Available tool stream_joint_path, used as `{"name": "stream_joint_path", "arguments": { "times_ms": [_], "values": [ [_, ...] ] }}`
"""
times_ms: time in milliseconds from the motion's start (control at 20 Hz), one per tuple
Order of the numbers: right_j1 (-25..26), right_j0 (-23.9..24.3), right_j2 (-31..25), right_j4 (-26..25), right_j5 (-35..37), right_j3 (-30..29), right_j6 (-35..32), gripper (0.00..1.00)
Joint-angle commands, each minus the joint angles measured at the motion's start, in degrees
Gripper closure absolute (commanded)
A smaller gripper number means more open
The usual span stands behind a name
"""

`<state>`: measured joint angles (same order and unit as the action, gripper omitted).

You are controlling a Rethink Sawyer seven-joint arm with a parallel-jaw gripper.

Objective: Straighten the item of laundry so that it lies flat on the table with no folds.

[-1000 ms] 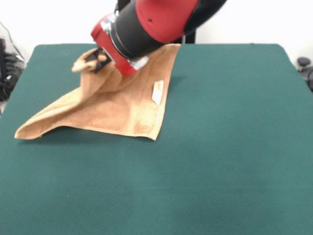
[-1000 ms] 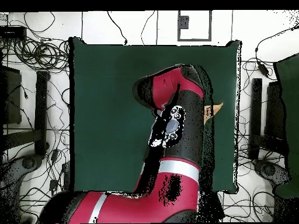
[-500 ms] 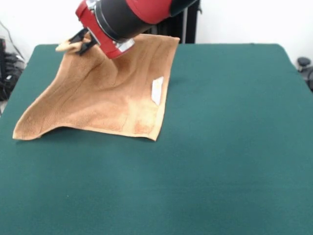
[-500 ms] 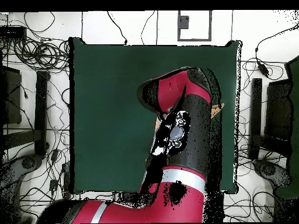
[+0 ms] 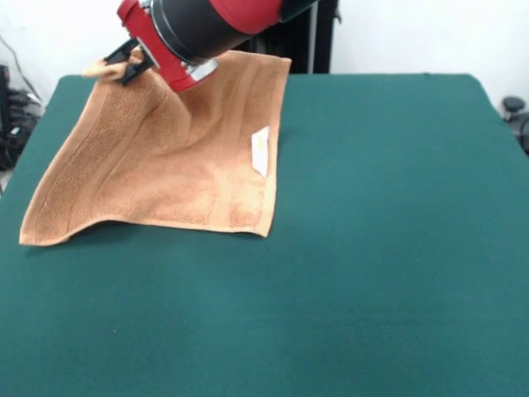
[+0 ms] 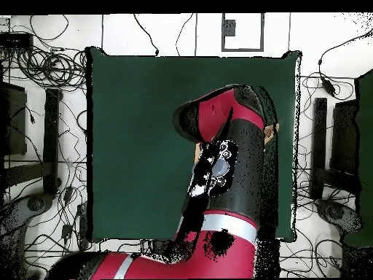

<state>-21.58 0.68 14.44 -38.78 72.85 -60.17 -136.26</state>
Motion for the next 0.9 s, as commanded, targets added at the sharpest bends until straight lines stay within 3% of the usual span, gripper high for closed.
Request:
{"name": "stream_joint_path", "arguments": {
  "times_ms": [50, 400, 900],
  "values": [
    [1.2, -1.8, -0.7, -1.6, 1.9, -8.1, 5.3, 1.0],
    [0.5, -2.9, 0.5, -2.2, 2.3, -8.8, 4.4, 1.0],
    [-0.1, -3.9, 2.4, -3.7, -5.9, -13.9, -0.9, 1.0]
  ]
}}
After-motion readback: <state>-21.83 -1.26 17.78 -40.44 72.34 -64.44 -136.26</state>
